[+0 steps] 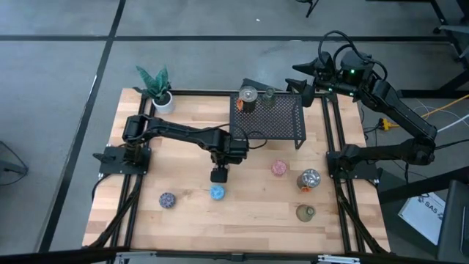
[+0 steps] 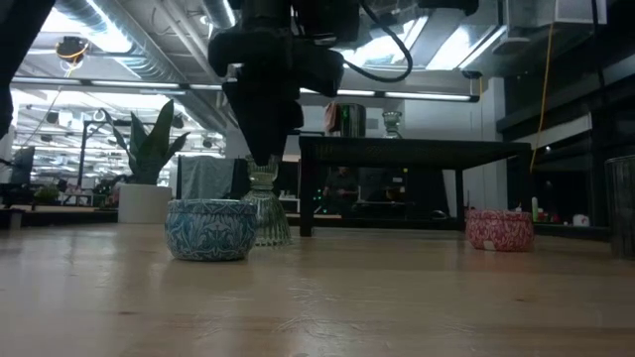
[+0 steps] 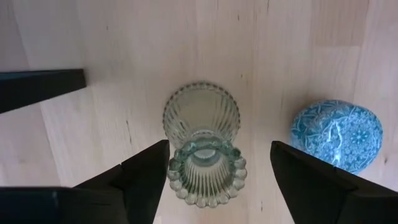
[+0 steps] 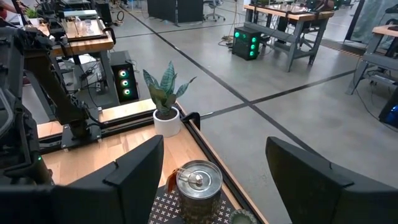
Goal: Pick & Place candle stick holders
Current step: Put the top green vase candle holder on the shelf aligned with the other green vase candle holder
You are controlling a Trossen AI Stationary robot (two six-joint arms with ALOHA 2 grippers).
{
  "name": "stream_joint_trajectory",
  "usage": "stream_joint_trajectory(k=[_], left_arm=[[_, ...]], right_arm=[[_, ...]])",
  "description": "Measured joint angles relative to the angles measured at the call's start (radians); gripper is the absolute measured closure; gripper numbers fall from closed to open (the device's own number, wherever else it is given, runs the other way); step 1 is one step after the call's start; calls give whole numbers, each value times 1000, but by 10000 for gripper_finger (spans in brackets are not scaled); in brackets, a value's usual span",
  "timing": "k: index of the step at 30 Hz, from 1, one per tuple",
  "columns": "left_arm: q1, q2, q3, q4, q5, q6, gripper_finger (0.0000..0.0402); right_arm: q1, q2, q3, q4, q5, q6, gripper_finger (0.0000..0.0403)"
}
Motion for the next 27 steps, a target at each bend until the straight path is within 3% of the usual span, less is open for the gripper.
stream_joint_trajectory(k=[16, 27], left_arm=[[0, 0, 0, 0, 48, -16, 216], [1, 0, 20, -29, 68, -25, 222]], right_arm=[[0, 0, 0, 0, 1, -2, 116], [0, 0, 0, 0, 3, -13, 116]])
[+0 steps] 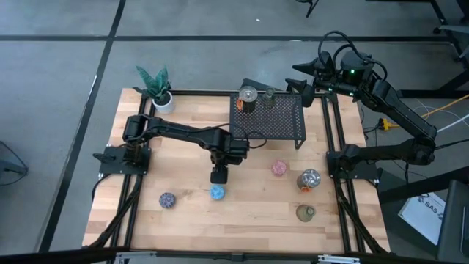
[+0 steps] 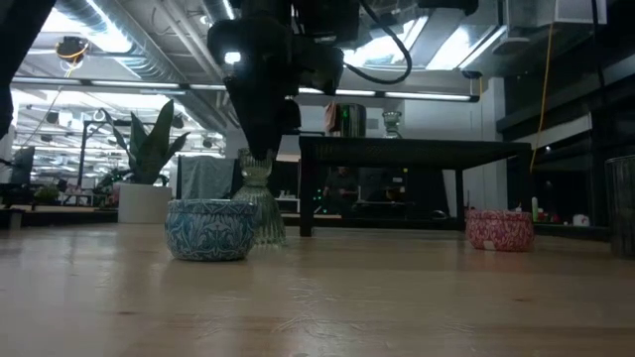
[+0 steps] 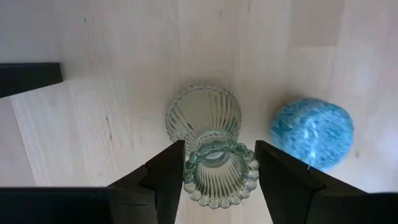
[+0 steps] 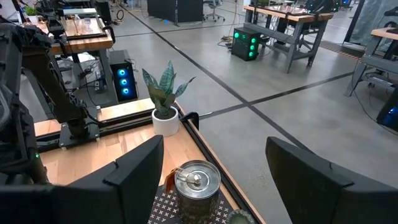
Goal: Pick & Place candle stick holders
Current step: Put the top green vase candle holder on the shelf aligned with the other green vase candle holder
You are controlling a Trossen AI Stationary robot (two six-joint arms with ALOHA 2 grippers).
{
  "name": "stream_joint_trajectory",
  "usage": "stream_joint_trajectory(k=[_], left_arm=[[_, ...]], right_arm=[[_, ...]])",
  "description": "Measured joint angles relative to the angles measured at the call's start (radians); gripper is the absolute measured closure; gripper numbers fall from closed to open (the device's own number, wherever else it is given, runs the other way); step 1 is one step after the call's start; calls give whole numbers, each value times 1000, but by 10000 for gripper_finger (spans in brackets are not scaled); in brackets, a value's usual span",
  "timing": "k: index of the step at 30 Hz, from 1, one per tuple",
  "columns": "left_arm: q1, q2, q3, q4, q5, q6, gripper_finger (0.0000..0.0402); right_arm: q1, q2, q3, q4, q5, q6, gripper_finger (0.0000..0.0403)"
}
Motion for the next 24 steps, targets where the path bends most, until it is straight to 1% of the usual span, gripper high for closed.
stream_joint_trajectory(k=[5, 10, 19, 24], left_arm=[[14, 0, 84, -88, 45, -10, 228], [31, -1, 189, -180, 50, -15, 229], [73, -1, 379, -270, 75, -49, 230], [122, -2, 449, -269, 98, -103, 230]], right_arm=[[0, 0, 0, 0, 0, 0, 116], [0, 0, 0, 0, 0, 0, 116], [0, 0, 0, 0, -1, -8, 117], [-5, -18, 0, -9, -3, -8, 117]])
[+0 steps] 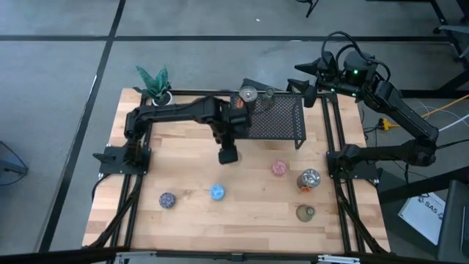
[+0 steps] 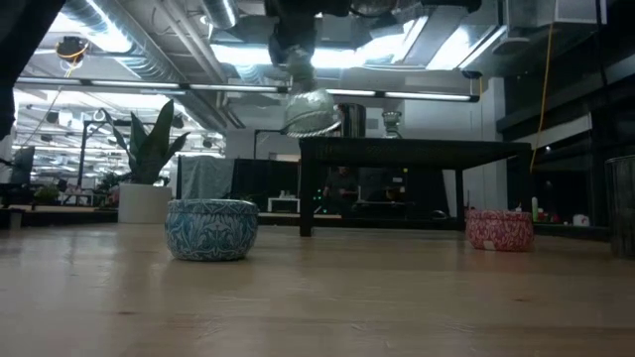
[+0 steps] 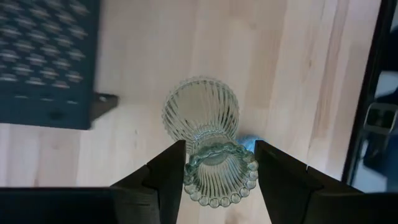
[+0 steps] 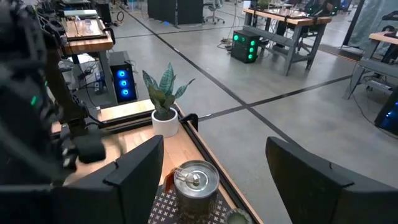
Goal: Pick & Place candle stick holders
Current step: Put the top green vase candle holder on the shelf aligned with the other green vase candle holder
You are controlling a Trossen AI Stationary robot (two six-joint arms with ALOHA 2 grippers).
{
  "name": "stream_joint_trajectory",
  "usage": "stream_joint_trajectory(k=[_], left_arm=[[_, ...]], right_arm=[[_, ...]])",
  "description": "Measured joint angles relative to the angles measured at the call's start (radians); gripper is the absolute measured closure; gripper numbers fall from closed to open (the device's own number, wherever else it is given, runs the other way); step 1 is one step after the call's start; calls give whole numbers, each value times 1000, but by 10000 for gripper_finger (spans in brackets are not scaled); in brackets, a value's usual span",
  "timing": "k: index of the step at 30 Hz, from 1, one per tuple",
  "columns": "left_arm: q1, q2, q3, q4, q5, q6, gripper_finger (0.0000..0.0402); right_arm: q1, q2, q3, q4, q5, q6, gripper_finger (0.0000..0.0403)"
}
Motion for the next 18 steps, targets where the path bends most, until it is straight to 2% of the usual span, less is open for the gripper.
stream_joint_trajectory(k=[10, 18], left_arm=[[68, 0, 78, 15, 0, 25, 231], [104, 0, 83, 126, -2, 97, 231]], right_arm=[[-35, -71, 0, -85, -61, -19, 117], [-36, -123, 0, -215, -61, -37, 117]])
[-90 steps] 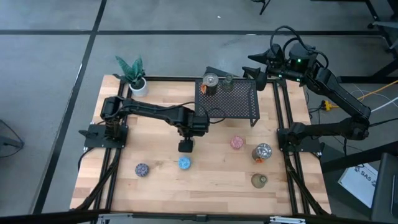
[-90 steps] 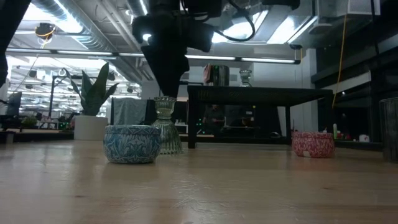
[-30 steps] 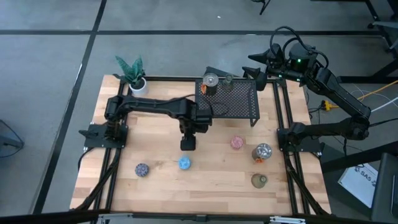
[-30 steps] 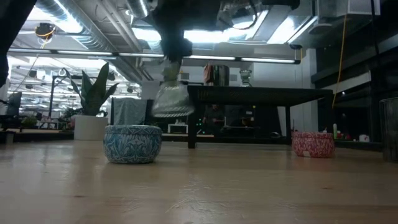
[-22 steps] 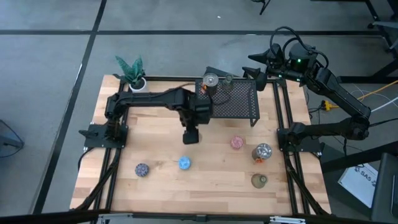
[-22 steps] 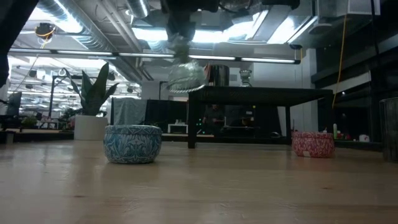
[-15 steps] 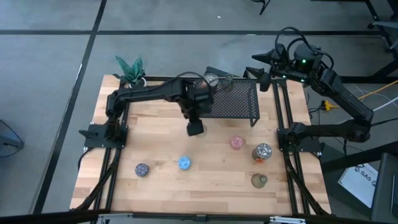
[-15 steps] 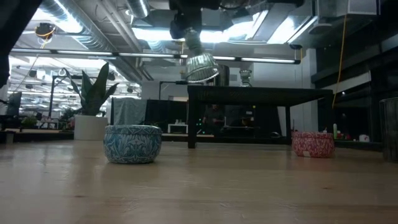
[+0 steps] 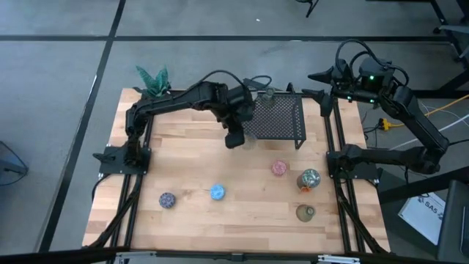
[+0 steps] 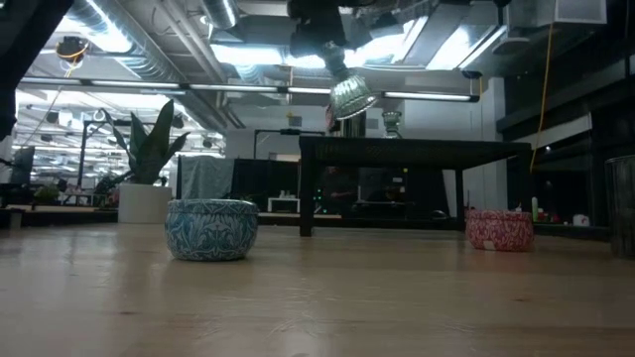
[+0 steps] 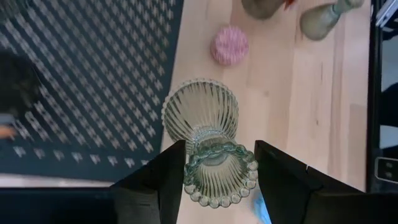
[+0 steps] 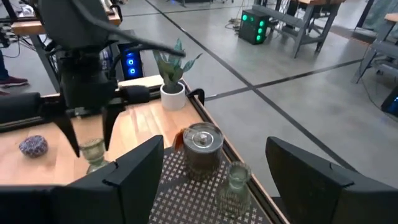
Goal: Pick & Place candle stick holders
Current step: Put the top green vase candle holder on the shelf aligned with the other green vase candle holder
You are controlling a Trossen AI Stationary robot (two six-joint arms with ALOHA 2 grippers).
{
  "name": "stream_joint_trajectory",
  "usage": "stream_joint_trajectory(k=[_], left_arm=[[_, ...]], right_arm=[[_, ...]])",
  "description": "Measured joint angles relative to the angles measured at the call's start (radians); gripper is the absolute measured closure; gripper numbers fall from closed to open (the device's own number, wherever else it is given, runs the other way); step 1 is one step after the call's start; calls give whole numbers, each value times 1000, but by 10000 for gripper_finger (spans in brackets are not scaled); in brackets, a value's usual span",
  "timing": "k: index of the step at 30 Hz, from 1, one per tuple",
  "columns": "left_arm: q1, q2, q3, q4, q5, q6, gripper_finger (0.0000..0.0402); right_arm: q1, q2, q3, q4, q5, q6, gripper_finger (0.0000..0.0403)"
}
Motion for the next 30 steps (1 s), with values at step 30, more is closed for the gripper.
stream_joint_trajectory(k=[30], left_arm=[[91, 25, -11, 137, -51, 125, 231]], right_arm=[[0, -6, 0, -6, 129, 75, 117]])
